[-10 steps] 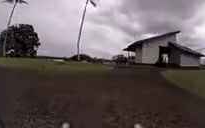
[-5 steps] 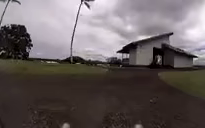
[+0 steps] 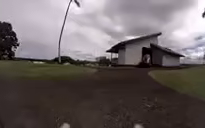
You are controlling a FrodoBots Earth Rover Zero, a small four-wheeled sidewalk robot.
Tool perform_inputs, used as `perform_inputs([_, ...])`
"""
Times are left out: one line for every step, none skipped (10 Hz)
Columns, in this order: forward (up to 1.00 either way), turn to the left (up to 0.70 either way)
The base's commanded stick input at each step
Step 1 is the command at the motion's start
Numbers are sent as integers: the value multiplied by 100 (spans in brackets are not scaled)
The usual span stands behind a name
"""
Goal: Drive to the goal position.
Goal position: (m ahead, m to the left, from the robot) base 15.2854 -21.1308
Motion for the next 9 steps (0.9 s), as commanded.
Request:
perform_inputs([70,-35])
perform_inputs([70,-35])
perform_inputs([70,-35])
perform_inputs([70,-26])
perform_inputs([70,0])
perform_inputs([70,0])
perform_inputs([70,1])
perform_inputs([70,1])
perform_inputs([70,0])
